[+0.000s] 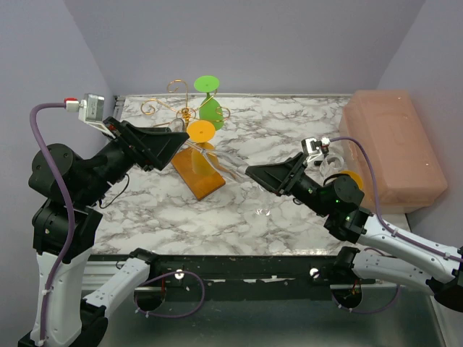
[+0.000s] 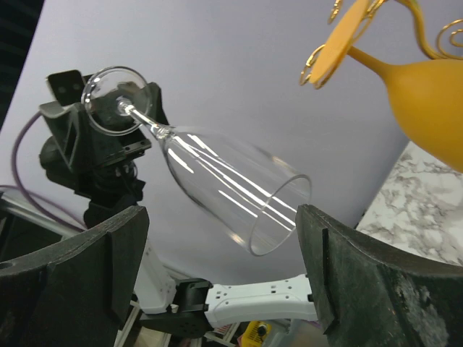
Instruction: Take the wine glass off the wine glass rack
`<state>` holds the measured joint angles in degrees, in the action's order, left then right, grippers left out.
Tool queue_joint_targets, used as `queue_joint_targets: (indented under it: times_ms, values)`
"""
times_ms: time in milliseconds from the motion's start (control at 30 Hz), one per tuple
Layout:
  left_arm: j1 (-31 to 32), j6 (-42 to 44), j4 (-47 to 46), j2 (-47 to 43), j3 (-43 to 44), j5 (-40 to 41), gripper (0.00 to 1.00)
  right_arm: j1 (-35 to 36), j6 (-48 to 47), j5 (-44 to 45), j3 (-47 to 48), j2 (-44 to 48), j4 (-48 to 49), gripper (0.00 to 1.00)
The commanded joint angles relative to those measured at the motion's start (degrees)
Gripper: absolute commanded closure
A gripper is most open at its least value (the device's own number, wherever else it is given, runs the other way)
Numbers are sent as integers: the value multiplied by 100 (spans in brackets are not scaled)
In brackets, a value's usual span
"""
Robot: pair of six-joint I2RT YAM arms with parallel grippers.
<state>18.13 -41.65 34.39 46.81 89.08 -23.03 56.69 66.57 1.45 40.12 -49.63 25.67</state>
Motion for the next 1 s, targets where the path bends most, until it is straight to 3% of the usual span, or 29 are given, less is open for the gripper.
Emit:
queue_joint_targets:
  times_ms: [0,633,967]
  values:
    - [24,-281,-576,12,-77,-150,71,27,94,-396,-54,-65,894,11]
    - [24,-790,-1316,-51,-548,-51,73,30,348,-760,-559,-478,3469,38]
    - [24,-869,-1463,-181,-856,245,73,29,227,-660,-417,-493,3625,59]
